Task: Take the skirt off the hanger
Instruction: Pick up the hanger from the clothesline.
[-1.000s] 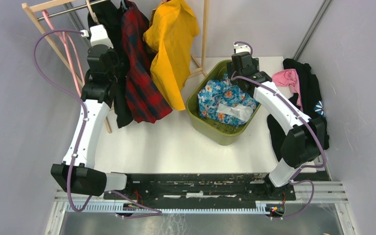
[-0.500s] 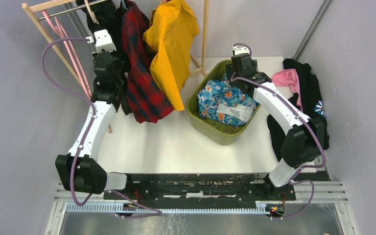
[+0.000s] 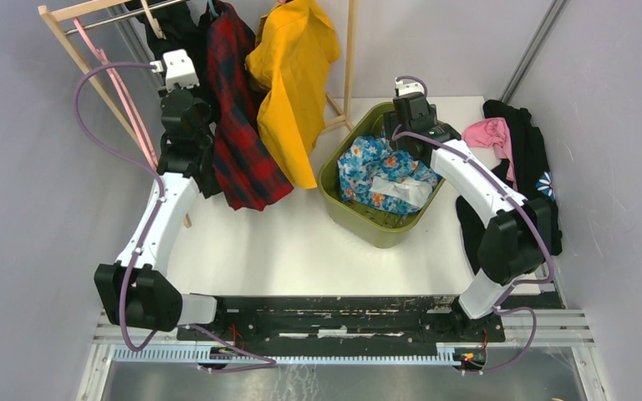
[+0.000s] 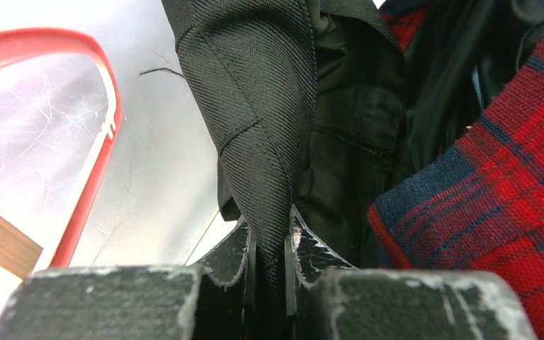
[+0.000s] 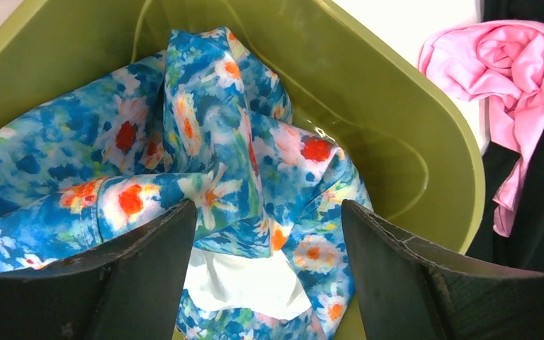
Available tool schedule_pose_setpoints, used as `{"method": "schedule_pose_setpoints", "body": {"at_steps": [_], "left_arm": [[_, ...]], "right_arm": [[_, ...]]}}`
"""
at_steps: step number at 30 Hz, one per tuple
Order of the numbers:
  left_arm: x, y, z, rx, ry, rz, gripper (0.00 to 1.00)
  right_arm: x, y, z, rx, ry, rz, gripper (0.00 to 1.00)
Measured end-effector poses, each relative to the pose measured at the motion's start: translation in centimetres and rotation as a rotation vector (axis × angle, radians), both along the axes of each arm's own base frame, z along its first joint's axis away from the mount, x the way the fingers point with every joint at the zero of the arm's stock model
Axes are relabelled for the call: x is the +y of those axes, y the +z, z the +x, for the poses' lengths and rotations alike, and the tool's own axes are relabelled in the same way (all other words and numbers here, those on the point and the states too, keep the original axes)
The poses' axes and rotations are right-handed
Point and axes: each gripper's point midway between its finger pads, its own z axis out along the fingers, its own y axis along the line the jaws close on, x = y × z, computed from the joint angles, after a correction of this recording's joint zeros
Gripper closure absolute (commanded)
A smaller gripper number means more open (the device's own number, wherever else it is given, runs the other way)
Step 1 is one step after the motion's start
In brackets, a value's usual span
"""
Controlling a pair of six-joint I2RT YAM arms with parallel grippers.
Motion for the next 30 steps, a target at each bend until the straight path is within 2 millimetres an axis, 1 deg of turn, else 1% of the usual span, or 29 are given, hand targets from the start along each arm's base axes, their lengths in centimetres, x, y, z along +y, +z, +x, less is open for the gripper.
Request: {"method": "schedule_pose_setpoints", "body": {"at_steps": [7, 14, 18, 24, 30], "left_arm": [[-0.7, 0.3, -1.4, 0.011, -0.02, 0.003, 0.97], [-0.7, 0.3, -1.5, 0.015, -0.023, 0.019, 0.97], [-0.8, 0.0, -1.5, -0.015, -0.031, 0.023, 0.97], [-1.4, -0.2, -0.8, -0.081, -0.061, 0.02, 0.97], [-1.8, -0.5, 1.0, -0.224, -0.068, 0.052, 0.97]], "right_arm": [[0.3, -1.3, 0.2, 0.03, 0.005, -0.002, 0.2], [0.6, -2.1, 0.3, 0.048, 0.013, 0.005, 0.2], [0.7, -2.5, 0.3, 0.056, 0.012, 0.007, 0.2], [0.8, -2.8, 0.3, 0.065, 0.018, 0.01, 0.2], [0.8, -2.9, 0.2, 0.07, 0.019, 0.008, 0.2]]}}
